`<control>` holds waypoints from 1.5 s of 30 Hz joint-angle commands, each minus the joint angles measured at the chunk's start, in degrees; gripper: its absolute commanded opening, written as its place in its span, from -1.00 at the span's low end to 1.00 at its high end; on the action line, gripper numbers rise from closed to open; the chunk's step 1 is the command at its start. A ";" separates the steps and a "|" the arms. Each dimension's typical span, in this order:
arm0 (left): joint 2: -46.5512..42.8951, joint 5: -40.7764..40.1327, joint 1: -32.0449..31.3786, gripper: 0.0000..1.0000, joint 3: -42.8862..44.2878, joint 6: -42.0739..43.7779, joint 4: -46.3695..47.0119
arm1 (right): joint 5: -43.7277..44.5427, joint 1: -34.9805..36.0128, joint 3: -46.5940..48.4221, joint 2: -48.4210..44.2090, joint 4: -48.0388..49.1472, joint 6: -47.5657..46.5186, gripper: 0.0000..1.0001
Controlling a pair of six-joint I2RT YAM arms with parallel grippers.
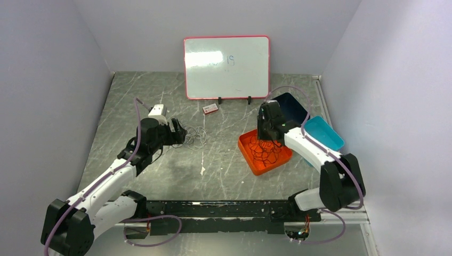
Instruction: Untangle the cables
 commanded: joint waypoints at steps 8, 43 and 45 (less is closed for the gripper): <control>0.40 1.20 0.06 0.67 3.89 -3.34 0.53 | 2.81 -0.33 6.36 -11.43 -5.26 -1.60 -0.11; -1.83 3.22 0.94 0.99 6.34 -4.81 -7.36 | -10.72 22.47 18.01 23.28 24.87 8.92 -0.34; -1.70 3.54 0.94 0.99 5.97 -4.73 -6.40 | -9.92 22.51 19.06 24.56 24.22 8.65 -0.38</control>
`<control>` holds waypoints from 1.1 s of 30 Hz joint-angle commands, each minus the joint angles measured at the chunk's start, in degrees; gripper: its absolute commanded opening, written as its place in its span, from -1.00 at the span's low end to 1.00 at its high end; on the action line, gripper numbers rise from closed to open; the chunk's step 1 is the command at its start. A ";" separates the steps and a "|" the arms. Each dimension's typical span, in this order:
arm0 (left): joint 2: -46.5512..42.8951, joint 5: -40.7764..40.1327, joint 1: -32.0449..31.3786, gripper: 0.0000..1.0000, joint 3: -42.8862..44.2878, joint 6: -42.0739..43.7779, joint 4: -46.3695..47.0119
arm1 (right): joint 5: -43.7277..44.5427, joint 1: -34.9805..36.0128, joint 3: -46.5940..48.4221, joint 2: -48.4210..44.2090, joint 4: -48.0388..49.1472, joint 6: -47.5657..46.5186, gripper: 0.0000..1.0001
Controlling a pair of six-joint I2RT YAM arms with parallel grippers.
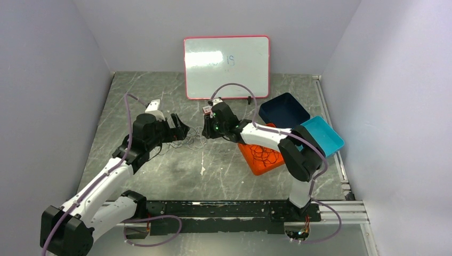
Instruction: Untangle the cables
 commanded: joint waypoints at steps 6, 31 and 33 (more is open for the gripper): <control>0.95 -0.22 0.37 0.98 1.37 1.84 0.79 | 1.66 0.20 3.37 3.43 0.88 0.04 -0.65; -6.28 1.22 0.35 0.99 -1.41 7.29 6.42 | -8.25 0.33 11.56 -13.39 -12.62 -16.24 -1.00; -7.12 1.75 0.38 0.98 -1.19 8.11 6.95 | -10.68 0.32 13.89 -14.17 -14.62 -17.21 -1.00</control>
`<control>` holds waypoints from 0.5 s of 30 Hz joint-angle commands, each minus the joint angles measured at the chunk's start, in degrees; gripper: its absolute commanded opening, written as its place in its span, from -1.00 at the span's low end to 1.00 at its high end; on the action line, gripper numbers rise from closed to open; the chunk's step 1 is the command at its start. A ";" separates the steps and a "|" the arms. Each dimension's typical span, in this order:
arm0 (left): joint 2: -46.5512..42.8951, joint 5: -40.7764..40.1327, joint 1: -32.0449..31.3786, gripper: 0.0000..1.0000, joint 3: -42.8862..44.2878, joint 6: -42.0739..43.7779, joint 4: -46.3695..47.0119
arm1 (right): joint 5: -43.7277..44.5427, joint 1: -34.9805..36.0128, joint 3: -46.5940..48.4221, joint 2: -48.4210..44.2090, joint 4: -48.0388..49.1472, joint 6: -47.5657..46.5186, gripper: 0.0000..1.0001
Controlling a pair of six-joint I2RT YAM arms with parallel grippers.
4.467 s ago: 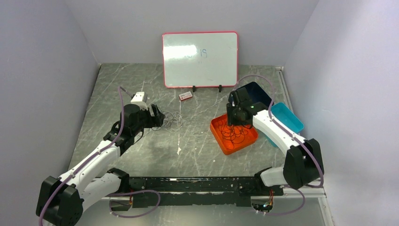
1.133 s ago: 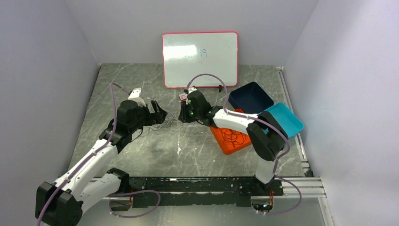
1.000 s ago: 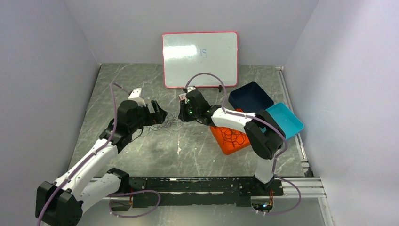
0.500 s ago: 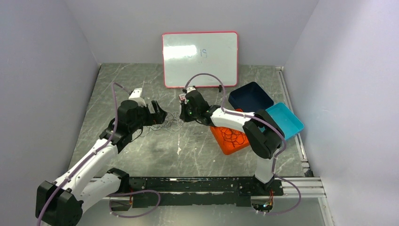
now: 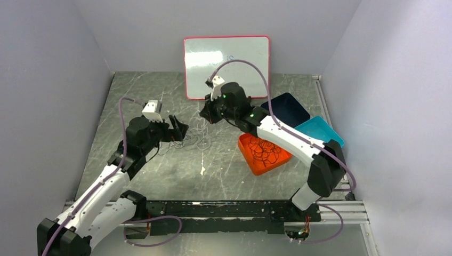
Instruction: Untangle the cables
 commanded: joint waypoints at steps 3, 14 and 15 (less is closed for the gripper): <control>-3.81 1.08 0.38 0.98 0.01 5.23 4.96 | -9.06 0.25 8.01 -3.23 -7.39 -4.97 -1.00; -12.67 7.91 0.35 0.98 0.24 9.84 8.61 | -13.93 0.22 17.29 -1.58 -12.07 -3.40 -1.00; -12.28 8.56 0.37 0.98 0.80 10.39 8.30 | -14.67 0.25 17.61 -1.46 -12.03 -3.00 -1.00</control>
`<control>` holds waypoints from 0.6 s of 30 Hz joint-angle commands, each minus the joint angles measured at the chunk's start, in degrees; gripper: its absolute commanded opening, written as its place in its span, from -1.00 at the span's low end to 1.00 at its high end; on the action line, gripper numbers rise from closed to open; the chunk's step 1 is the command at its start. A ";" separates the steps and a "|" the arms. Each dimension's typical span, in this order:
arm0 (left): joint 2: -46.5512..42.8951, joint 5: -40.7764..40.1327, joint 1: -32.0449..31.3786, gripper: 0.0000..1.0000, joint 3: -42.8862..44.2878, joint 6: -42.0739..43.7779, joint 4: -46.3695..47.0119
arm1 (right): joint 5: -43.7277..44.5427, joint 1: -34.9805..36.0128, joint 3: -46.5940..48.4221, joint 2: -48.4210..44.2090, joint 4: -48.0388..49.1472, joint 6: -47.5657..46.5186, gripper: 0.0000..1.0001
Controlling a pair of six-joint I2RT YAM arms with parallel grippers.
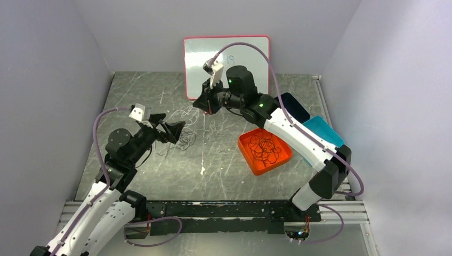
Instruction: Untangle the cables
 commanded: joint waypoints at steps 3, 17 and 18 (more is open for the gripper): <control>1.82 6.11 0.33 0.98 3.54 4.41 1.41 | -6.12 0.33 2.94 1.14 -1.90 1.68 -1.00; 8.43 12.65 0.35 0.99 4.94 5.52 10.32 | -8.41 2.83 2.17 2.56 3.75 6.66 -1.00; 9.12 12.48 0.33 0.99 4.53 5.29 11.20 | -8.92 2.86 2.12 2.52 4.23 7.17 -1.00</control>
